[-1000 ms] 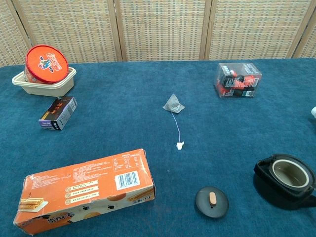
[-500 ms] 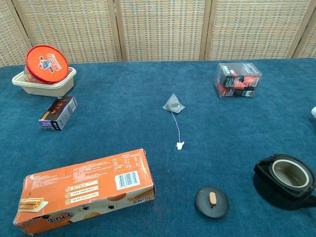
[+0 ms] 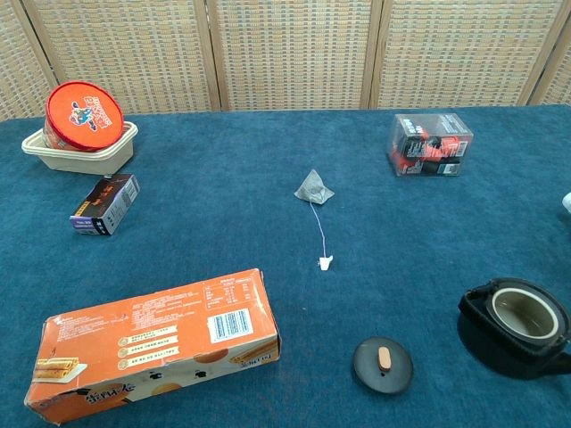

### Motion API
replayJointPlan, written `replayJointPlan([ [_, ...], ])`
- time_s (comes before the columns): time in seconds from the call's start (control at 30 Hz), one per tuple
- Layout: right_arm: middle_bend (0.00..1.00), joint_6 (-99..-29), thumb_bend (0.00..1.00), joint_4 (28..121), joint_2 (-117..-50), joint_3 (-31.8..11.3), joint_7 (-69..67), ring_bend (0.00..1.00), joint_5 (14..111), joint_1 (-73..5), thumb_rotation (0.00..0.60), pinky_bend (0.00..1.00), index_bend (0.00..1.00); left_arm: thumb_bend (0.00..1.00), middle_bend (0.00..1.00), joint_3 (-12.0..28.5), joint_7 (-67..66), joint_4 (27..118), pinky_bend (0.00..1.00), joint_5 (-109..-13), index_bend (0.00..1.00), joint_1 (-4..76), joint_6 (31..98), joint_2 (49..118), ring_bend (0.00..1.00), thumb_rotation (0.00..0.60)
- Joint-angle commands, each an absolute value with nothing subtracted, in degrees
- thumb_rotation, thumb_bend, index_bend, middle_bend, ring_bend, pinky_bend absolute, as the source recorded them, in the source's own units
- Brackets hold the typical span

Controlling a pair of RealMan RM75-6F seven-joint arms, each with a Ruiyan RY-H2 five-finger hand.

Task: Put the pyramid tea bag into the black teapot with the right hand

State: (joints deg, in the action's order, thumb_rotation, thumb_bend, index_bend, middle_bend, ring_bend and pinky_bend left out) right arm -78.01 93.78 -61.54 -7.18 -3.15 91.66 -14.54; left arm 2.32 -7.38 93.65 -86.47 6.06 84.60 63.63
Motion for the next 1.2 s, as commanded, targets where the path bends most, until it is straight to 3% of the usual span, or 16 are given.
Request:
replayJointPlan([
  [0.03,0.25,-75.6,0.06,94.4,-61.4,-8.0,-3.9,0.13,91.9,-16.9,0.600,0.28,0.14,0.44,0.00,2.3,-7.5,93.7,0.00,-86.4,0.09,6.2,84.4,63.6,0.00,0.600],
  [0.23,0.30,-66.5,0.07,96.1,-61.1,-10.1,-8.3,0.19,92.9,-25.4,0.600,0.34,0.18,0.44,0.00,2.8,-8.4,94.0,0.00,-86.0,0.09,7.0,83.5,63.3,0.00,0.600],
  [0.6,0.46,-52.7,0.07,96.2,-64.7,-10.8,-9.1,0.40,92.4,-37.1,0.600,0.57,0.24,0.44,0.00,3.9,-9.4,94.8,0.00,-85.9,0.09,8.5,82.8,62.1,0.00,0.600],
  [0.83,0.51,-46.6,0.07,95.3,-67.3,-11.3,-8.1,0.49,89.6,-41.9,0.600,0.69,0.25,0.44,0.00,4.3,-9.6,94.6,0.00,-85.6,0.09,9.3,82.1,62.1,0.00,0.600],
  [1.2,0.71,-40.2,0.10,87.6,-76.9,-12.1,-0.9,0.75,82.3,-49.1,0.600,0.91,0.29,0.44,0.00,5.3,-9.2,93.2,0.00,-84.4,0.09,10.8,80.7,62.4,0.00,0.600],
])
